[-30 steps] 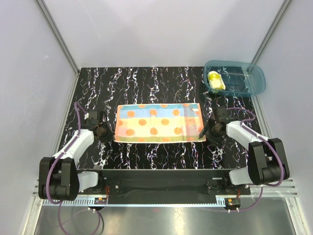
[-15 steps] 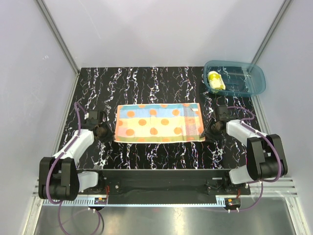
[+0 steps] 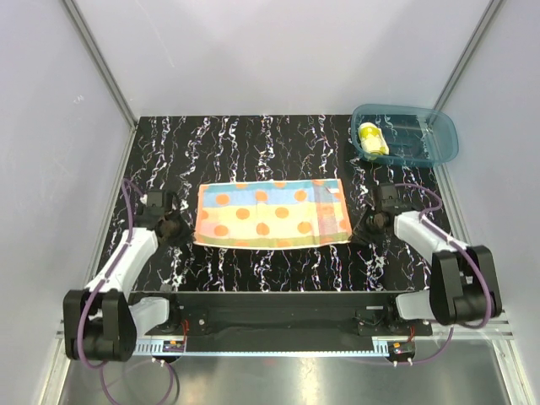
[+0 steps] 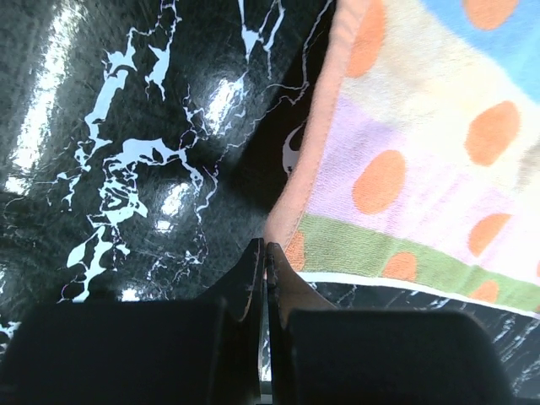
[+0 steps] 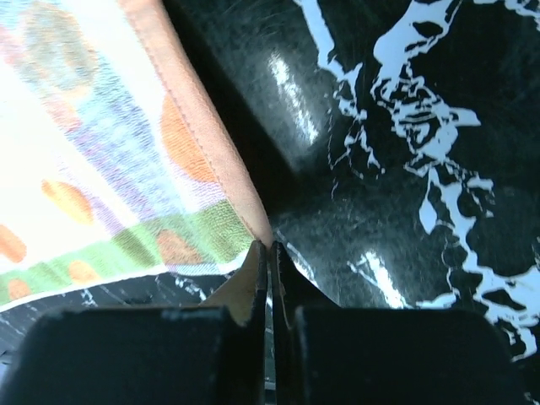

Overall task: Roll the towels
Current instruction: Fold the towel

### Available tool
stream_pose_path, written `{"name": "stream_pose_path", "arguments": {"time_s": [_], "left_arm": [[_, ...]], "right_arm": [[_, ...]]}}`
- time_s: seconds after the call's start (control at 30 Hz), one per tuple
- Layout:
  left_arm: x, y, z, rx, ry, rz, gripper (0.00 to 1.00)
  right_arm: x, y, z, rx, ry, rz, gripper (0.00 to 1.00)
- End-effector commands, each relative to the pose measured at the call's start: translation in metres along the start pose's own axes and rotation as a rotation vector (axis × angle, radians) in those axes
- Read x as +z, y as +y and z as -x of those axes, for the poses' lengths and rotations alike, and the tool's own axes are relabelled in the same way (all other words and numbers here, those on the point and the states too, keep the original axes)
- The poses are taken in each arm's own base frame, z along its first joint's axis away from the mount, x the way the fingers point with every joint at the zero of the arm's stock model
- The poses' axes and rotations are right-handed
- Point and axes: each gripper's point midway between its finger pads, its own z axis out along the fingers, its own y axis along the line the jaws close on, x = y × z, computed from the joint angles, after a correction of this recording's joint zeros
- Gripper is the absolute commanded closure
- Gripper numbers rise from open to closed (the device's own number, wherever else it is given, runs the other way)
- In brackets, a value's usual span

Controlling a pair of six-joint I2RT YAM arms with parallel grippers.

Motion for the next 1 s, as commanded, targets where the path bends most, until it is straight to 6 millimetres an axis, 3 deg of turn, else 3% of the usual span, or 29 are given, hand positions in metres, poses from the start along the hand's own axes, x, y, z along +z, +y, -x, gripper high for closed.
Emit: {"name": "stream_pose_path", "arguments": {"time_s": [0.0,0.1,0.33,0.53,0.67,0.73,0.87,0.97], "left_arm": [[-0.025,-0.016,0.013,-0.015,-0.042,-0.073,1.0],[-0.034,-0.019,0.008,-0.025,-0.025,-0.1,1.0],[-0.057,-0.023,-0.005,-0.014,0.005,-0.153,1.0],[-0.077,-0.024,-0.007,0.029,0.018,-0.152,1.0],[-0.077,-0.026,0.01,0.054,0.009,-0.108,1.0],[-0.08,-0.035,0.022,0.074,-0.003,-0.117,1.0],[-0.071,-0.043,0.041,0.094,0.008,-0.092,1.0],[-0.065,-0.048,0.055,0.111,0.009,-0.071,1.0]], "right_arm": [[-0.025,0.009,0.002,-0.006,-0.034,0.046,1.0],[-0.043,0.018,-0.003,0.009,-0.038,0.103,1.0],[-0.079,0.019,-0.017,-0.001,-0.05,0.144,1.0],[-0.093,0.024,-0.021,-0.017,-0.052,0.182,1.0],[-0.099,0.039,0.001,-0.038,-0.092,0.191,1.0],[-0.092,0.042,0.009,-0.06,-0.07,0.163,1.0],[-0.094,0.061,0.041,-0.116,-0.112,0.149,1.0],[-0.085,0.069,0.058,-0.131,-0.104,0.121,1.0]]}}
